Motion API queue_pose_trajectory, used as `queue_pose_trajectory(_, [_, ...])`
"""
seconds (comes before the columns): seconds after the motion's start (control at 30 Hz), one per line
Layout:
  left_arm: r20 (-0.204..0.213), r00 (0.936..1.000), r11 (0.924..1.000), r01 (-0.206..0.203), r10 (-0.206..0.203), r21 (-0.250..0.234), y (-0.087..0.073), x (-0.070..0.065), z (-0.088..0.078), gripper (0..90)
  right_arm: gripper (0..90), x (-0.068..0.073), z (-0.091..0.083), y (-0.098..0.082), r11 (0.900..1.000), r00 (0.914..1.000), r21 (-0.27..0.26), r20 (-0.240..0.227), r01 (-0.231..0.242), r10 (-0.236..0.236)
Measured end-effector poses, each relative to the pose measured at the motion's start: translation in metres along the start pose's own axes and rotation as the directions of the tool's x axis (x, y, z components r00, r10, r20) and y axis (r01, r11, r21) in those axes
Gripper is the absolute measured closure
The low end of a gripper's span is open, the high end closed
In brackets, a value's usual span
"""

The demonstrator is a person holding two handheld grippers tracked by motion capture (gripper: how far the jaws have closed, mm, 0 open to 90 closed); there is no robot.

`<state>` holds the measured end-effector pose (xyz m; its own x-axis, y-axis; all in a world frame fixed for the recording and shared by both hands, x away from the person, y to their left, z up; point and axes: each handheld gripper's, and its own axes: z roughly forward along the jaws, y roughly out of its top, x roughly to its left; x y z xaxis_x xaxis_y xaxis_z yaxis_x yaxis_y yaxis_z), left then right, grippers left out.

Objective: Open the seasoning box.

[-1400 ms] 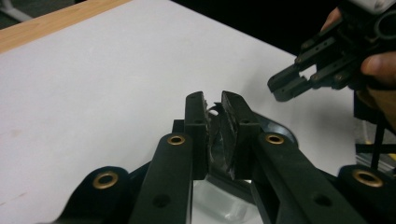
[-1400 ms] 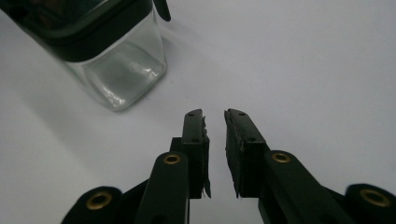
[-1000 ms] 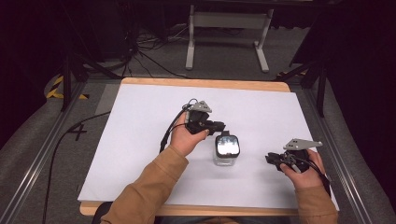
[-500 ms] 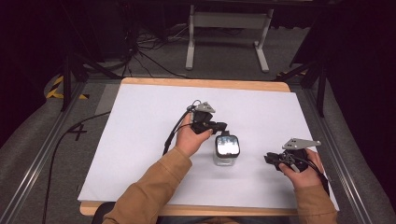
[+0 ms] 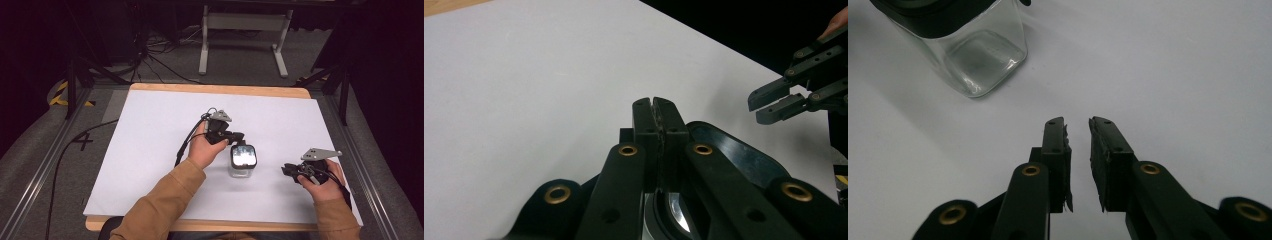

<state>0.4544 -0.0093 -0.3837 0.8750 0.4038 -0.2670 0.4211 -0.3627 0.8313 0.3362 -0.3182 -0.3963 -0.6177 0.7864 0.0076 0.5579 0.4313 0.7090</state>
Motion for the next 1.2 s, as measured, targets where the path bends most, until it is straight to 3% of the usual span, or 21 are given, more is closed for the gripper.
queue_pose_trajectory(0.13, [0.006,1.0,1.0,0.006,-0.006,-0.007,0.0,0.001,0.001,89.6,77.9,0.004,0.001,0.002,1.0,1.0,-0.005,-0.007,0.002,-0.002])
queue_pose_trajectory(0.47, [0.006,0.9999,0.9999,0.01,-0.01,-0.008,0.0,0.001,0.001,89.6,79.6,0.022,0.009,0.014,0.997,0.9966,-0.034,-0.045,0.068,-0.069])
queue_pose_trajectory(0.8, [0.009,0.9995,0.9996,0.029,-0.029,-0.002,0.0,0.003,0.001,89.6,81.7,0.045,0.016,0.027,0.99,0.984,-0.082,-0.128,0.114,-0.124])
queue_pose_trajectory(1.03, [-0.001,0.9996,0.9996,0.027,-0.027,-0.006,-0.001,0.002,0.002,89.8,82.5,0.053,0.019,0.032,0.985,0.9782,-0.107,-0.145,0.134,-0.148])
queue_pose_trajectory(1.1, [-0.003,0.9996,0.9995,0.029,-0.029,-0.011,-0.001,0.002,0.002,89.8,84.9,0.058,0.018,0.036,0.977,0.9753,-0.161,-0.149,0.139,-0.163])
queue_pose_trajectory(1.2, [-0.004,0.9996,0.9996,0.028,-0.028,-0.01,-0.002,0.002,0.001,89.8,87.3,0.061,0.019,0.04,0.97,0.974,-0.197,-0.145,0.144,-0.174])
